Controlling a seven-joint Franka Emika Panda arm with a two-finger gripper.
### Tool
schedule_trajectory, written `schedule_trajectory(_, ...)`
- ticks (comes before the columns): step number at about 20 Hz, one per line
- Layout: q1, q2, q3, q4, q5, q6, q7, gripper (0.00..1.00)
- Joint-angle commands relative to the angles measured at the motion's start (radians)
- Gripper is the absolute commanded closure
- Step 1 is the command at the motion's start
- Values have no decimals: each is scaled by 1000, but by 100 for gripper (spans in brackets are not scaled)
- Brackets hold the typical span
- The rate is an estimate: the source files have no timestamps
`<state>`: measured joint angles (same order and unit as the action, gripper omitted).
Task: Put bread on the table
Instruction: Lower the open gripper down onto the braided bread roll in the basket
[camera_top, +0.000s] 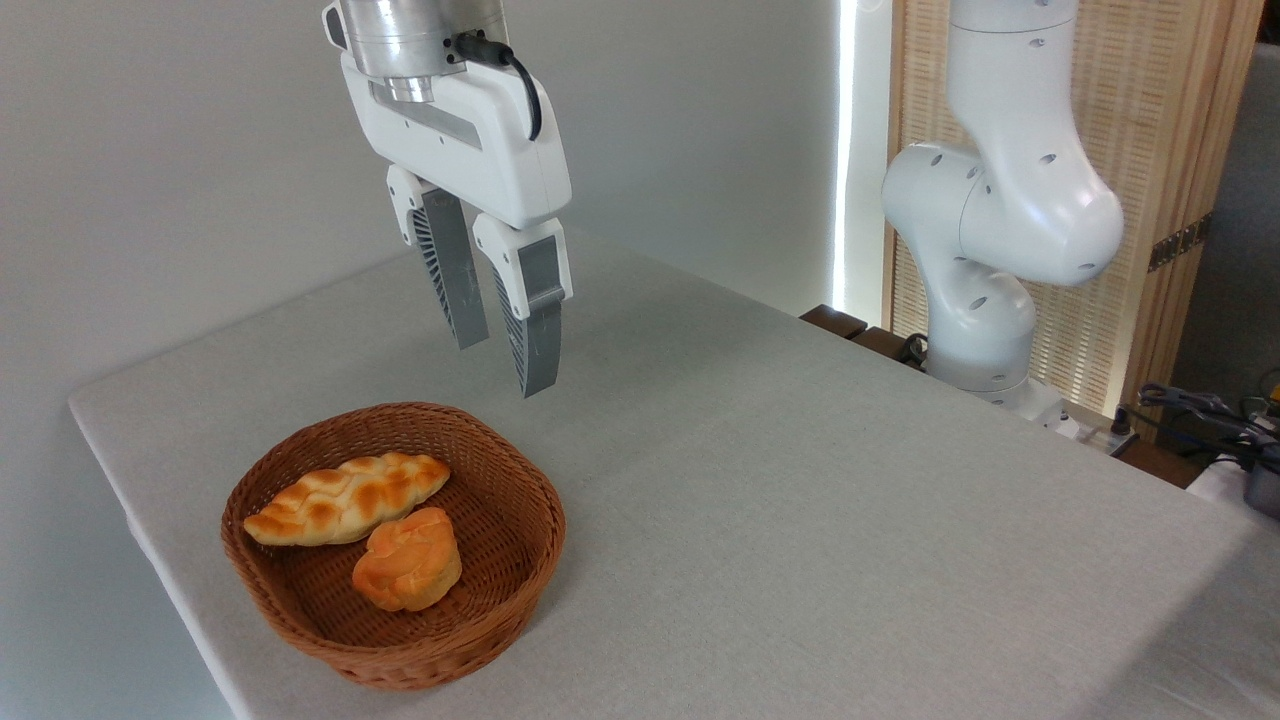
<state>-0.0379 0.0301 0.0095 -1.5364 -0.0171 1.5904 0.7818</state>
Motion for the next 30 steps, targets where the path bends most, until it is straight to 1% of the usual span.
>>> schedule_trajectory(1,-13,5,11,9,-15,9,-7,0)
schedule_trajectory(5,-13,14,10,10,-17,10,-10,0)
schedule_trajectory(6,-13,16,10,10,-17,28,-10,0)
schedule_trajectory(7,-13,21,12,9,-33,95,-12,0)
schedule_trajectory(9,-14,36,14,-5,-34,178,-4,0)
schedule_trajectory(10,-14,34,14,-31,-34,210,-3,0)
schedule_trajectory(12,-16,34,-8,-89,-32,296,-3,0)
schedule_trajectory(13,-16,33,-32,-121,-38,337,-12,0)
schedule_trajectory(15,-16,34,-66,-157,-37,375,-13,0)
schedule_trajectory(16,-16,34,-69,-169,-38,384,-15,0)
schedule_trajectory(17,-17,34,-92,-203,-43,385,-22,0)
schedule_trajectory(18,-19,45,-135,-214,-61,401,-42,0)
schedule_trajectory(19,-20,59,-150,-237,-67,436,-42,0)
schedule_trajectory(21,-27,88,-195,-318,-72,619,-42,0)
schedule_trajectory(22,-27,106,-213,-333,-72,673,-42,0)
schedule_trajectory(25,-27,143,-235,-347,-73,752,-39,0)
schedule_trajectory(27,-27,151,-236,-349,-104,755,-39,0)
schedule_trajectory(30,-28,169,-244,-358,-95,787,-32,0)
